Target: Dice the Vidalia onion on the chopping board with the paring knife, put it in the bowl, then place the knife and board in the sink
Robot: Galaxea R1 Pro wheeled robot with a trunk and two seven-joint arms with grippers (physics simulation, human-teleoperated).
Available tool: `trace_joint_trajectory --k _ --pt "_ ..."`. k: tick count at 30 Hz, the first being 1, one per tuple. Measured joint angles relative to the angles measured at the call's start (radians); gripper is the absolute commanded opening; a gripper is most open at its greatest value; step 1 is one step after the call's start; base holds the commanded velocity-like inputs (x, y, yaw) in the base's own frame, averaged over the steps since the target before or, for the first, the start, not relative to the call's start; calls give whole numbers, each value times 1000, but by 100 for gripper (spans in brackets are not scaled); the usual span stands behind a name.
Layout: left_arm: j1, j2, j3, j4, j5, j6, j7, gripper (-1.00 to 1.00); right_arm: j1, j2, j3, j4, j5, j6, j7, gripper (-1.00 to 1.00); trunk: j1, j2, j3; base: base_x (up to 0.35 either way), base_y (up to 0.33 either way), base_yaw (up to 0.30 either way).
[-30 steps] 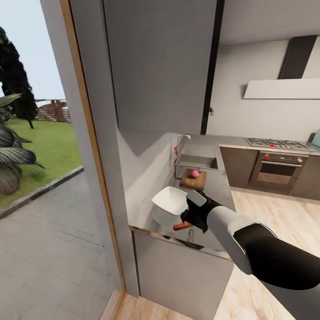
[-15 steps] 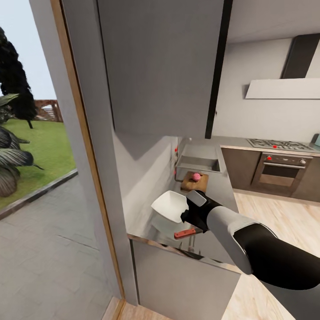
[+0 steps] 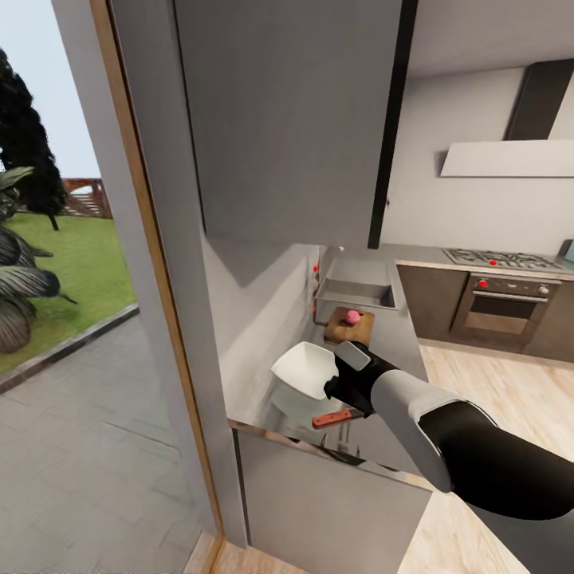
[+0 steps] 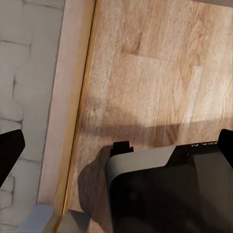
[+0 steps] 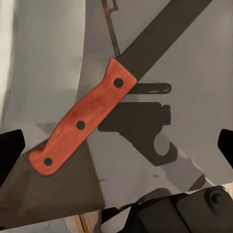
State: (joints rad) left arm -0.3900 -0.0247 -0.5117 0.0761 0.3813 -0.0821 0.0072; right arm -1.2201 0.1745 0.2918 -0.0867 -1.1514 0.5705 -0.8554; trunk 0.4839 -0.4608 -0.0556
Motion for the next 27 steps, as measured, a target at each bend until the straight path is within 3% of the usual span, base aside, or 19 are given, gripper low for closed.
trace_joint_trajectory --k 21,27 --pt "0 1 0 0 0 0 0 100 0 0 0 2 1 0 3 100 0 0 -32 1 0 0" --pt "0 0 0 0 0 0 0 100 0 0 1 2 1 0 3 100 0 0 -39 134 91 0"
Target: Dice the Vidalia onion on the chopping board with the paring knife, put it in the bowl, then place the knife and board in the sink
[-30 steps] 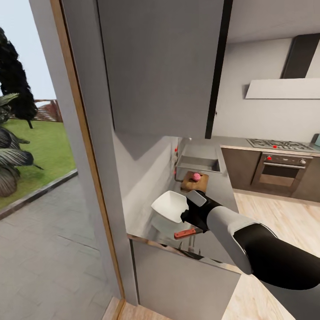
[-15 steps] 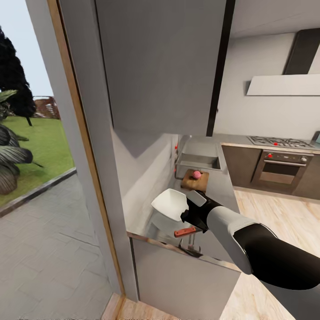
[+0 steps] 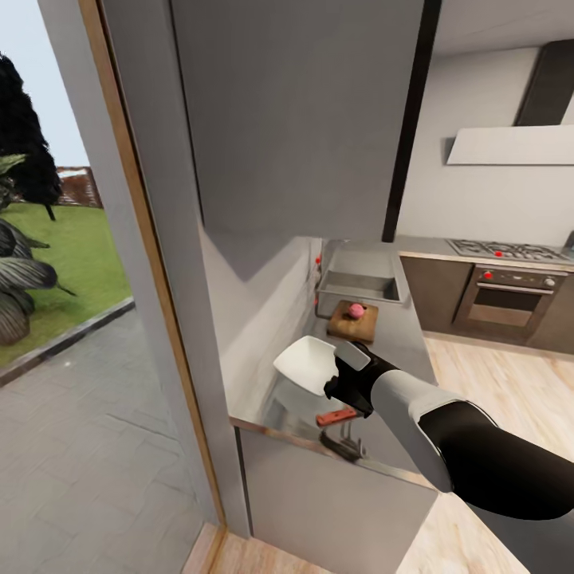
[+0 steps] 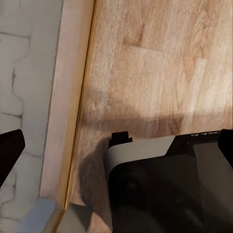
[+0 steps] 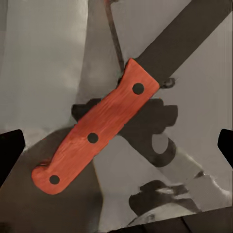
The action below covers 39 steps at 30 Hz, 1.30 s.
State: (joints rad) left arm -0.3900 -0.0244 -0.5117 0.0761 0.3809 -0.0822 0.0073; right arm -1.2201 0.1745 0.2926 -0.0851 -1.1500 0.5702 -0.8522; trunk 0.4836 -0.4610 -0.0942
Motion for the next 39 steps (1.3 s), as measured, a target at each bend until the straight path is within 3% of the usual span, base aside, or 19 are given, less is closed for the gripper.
trace_joint_trajectory --k 16,39 --pt "0 1 0 0 1 0 0 100 0 0 -1 2 2 -1 0 100 0 0 -3 32 21 0" --pt "0 1 0 1 0 0 0 100 0 0 -1 6 3 -22 1 100 0 0 -29 0 0 0"
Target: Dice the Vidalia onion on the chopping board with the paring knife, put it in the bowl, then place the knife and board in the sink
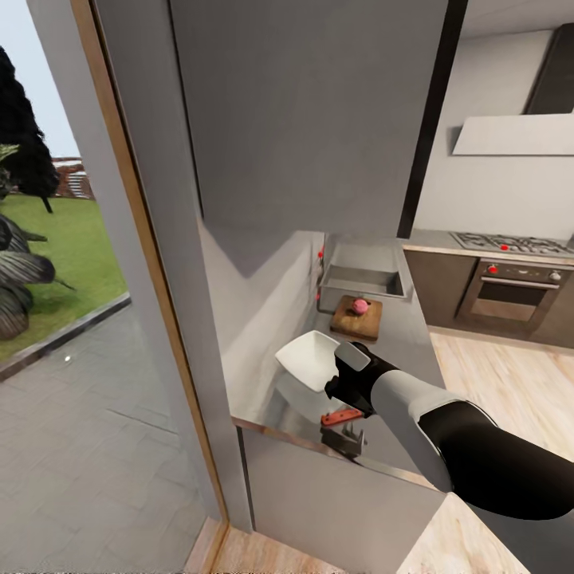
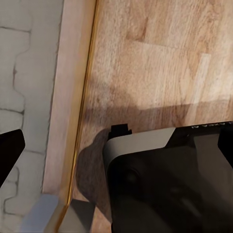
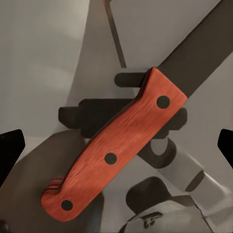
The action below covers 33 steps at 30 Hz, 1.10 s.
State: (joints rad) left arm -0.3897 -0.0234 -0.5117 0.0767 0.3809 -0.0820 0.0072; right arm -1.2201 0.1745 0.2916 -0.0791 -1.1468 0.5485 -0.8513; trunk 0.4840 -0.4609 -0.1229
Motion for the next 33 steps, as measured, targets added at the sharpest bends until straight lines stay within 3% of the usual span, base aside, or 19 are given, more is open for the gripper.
trace_joint_trajectory --k 33 --pt "0 0 0 0 1 0 0 100 0 0 0 2 0 -1 1 100 0 0 -32 0 0 0"
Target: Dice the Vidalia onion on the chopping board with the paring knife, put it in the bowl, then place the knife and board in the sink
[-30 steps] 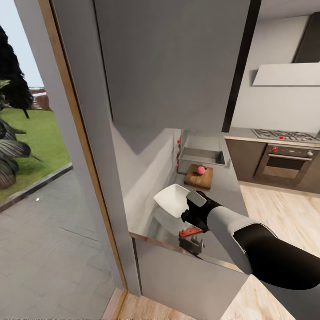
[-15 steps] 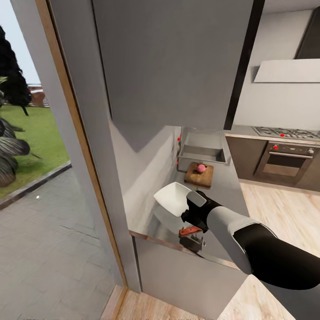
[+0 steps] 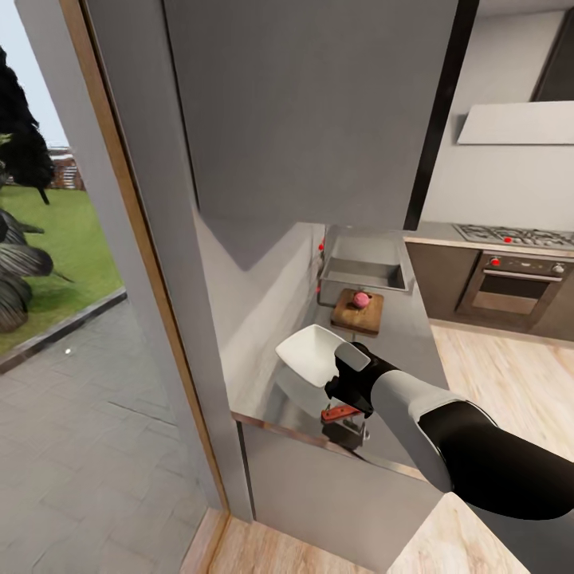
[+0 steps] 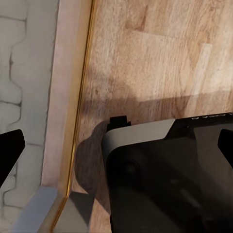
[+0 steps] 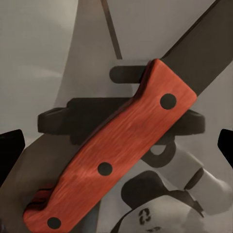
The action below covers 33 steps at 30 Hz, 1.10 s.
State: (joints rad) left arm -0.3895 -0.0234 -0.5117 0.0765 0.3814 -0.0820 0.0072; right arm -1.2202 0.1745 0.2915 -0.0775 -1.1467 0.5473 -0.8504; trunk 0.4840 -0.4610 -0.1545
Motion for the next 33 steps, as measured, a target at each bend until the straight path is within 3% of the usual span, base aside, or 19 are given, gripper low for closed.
trace_joint_trajectory --k 33 --pt "0 0 0 0 0 0 0 100 0 0 0 0 2 0 0 100 0 0 -10 0 0 0"
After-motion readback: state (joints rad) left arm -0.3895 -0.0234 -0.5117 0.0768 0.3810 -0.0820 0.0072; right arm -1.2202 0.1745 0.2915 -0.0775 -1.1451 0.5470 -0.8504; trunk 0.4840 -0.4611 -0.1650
